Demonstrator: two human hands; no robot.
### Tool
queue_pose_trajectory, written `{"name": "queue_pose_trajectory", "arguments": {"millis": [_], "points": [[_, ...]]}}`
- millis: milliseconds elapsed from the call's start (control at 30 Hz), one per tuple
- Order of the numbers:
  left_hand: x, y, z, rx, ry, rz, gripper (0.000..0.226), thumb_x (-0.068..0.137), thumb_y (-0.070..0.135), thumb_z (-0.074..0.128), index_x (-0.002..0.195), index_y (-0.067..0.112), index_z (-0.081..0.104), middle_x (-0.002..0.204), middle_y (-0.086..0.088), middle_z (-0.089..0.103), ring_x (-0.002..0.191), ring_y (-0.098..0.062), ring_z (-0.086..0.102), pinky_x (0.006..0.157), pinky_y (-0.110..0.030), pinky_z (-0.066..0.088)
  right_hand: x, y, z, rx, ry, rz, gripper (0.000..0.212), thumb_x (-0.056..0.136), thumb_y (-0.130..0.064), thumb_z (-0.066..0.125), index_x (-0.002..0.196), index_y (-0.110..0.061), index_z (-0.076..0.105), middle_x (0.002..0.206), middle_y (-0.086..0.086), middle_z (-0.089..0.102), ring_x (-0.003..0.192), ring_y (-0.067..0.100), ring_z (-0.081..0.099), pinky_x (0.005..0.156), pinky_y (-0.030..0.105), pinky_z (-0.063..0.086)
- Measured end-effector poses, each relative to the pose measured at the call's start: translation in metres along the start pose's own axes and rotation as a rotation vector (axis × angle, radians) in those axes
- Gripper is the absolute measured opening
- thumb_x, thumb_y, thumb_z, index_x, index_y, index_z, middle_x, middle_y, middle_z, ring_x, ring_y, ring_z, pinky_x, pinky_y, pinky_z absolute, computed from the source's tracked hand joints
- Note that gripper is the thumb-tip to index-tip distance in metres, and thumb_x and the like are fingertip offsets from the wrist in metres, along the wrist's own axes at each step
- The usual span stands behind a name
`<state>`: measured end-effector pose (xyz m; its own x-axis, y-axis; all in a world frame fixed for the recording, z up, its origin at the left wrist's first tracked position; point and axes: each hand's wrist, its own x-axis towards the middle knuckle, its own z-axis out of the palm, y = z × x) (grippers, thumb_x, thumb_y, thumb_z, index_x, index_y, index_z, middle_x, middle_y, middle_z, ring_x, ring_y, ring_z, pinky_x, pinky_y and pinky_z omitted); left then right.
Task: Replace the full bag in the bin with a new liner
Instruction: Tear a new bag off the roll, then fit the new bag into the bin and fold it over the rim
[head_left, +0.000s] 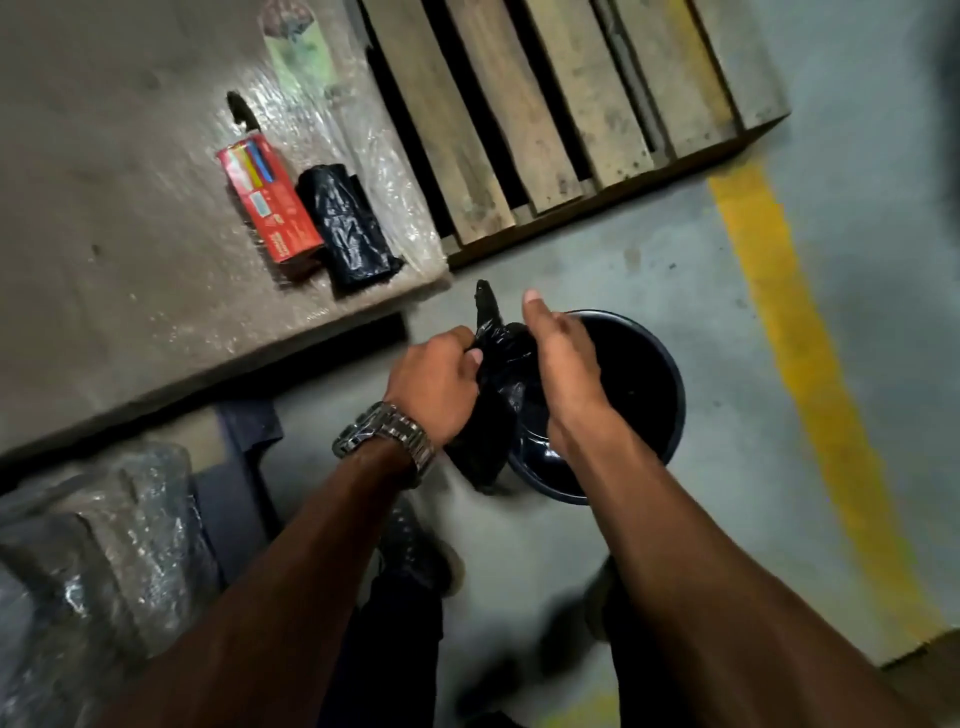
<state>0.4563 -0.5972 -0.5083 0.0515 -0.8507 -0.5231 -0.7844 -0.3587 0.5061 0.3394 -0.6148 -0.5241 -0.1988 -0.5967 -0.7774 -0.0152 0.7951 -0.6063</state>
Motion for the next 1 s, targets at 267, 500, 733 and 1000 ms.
{"name": "queue_pose_trajectory", "arguments": {"millis": [267,500,733,1000], "points": [[0.001,0.042,0.066,-0.469,-0.114,-0.262,0.034,0.090,0.022,0.053,0.057,0.015,0.049,0.053,-0.003,0.048,0.063,-0.022,0.047,0.065,-0.033,0.035,-0.054,0.045,-0.077,0.157,-0.040,-0.102,0.075,0.087,-0.041,0.066,0.148,-0.033,0.024,0.127,-0.014,0.051,0.110,-0.002,0.053,0.096,0.023,0.042],[-0.001,0.080,0.100,-0.582,-0.206,-0.289,0.017,0.094,0.025,0.052,0.084,0.014,0.061,0.079,-0.009,0.061,0.061,-0.018,0.055,0.056,-0.021,0.052,-0.061,0.102,-0.123,-0.059,0.102,-0.054,0.017,0.086,-0.010,0.066,0.094,-0.025,0.065,0.089,-0.008,0.071,0.084,0.006,0.066,0.077,0.026,0.052],[-0.031,0.050,0.122,-0.470,-0.456,-0.231,0.092,0.059,0.037,0.067,0.142,0.035,0.026,0.134,0.000,0.049,0.122,-0.021,0.051,0.109,-0.043,0.038,-0.029,0.082,-0.139,0.221,0.079,0.156,0.020,0.086,-0.001,0.061,0.103,-0.011,0.067,0.094,0.012,0.074,0.084,0.026,0.071,0.076,0.035,0.059],[-0.060,0.036,0.126,-0.371,-0.360,-0.171,0.081,0.078,0.004,0.068,0.144,0.016,0.022,0.124,-0.002,0.051,0.105,-0.016,0.053,0.087,-0.023,0.041,0.021,0.061,-0.137,0.296,0.060,0.178,0.040,0.086,-0.020,0.063,0.125,-0.012,0.057,0.113,0.015,0.068,0.101,0.033,0.067,0.093,0.049,0.053]]}}
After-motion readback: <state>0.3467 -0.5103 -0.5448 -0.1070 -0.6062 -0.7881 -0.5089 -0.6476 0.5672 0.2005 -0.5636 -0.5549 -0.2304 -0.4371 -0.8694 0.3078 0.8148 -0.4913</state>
